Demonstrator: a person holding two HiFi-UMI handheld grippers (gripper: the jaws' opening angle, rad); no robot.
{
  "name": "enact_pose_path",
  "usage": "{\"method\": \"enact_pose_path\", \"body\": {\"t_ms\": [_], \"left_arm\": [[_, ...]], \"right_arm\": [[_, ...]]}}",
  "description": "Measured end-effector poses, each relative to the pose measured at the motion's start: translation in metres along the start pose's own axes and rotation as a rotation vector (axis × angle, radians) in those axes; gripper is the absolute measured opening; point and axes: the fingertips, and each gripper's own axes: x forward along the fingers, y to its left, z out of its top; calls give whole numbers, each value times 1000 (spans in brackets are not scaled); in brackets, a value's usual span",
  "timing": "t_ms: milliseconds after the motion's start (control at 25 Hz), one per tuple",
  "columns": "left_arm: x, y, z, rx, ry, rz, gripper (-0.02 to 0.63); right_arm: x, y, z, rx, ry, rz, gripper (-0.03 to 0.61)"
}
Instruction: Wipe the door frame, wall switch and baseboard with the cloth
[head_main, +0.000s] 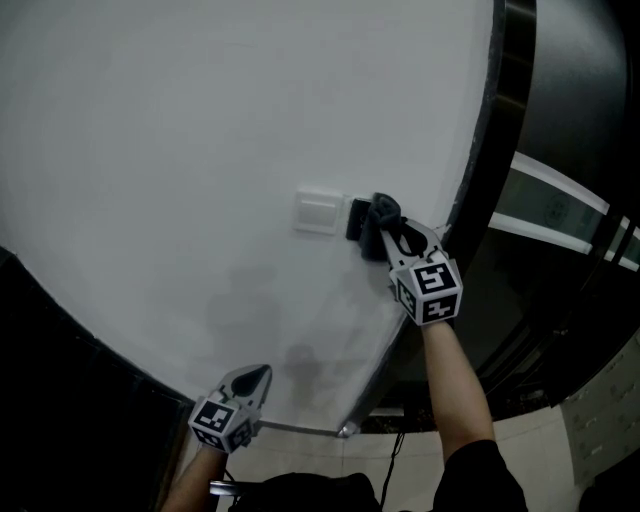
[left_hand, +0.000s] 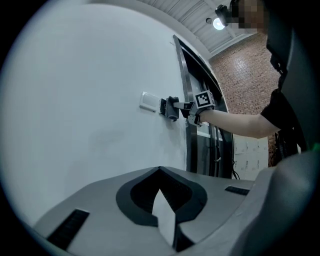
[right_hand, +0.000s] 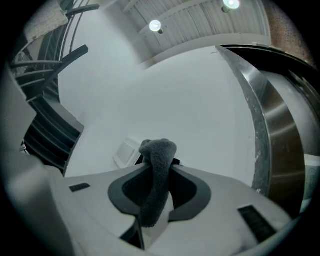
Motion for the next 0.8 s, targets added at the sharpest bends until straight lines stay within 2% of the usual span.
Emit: {"method": "enact_pose_path", "body": {"t_ms": [800], "left_arm": [[1,-12,-5,-17,-2,0,2]], "right_arm": [[-13,-15,-12,0,16,-52,86]]}}
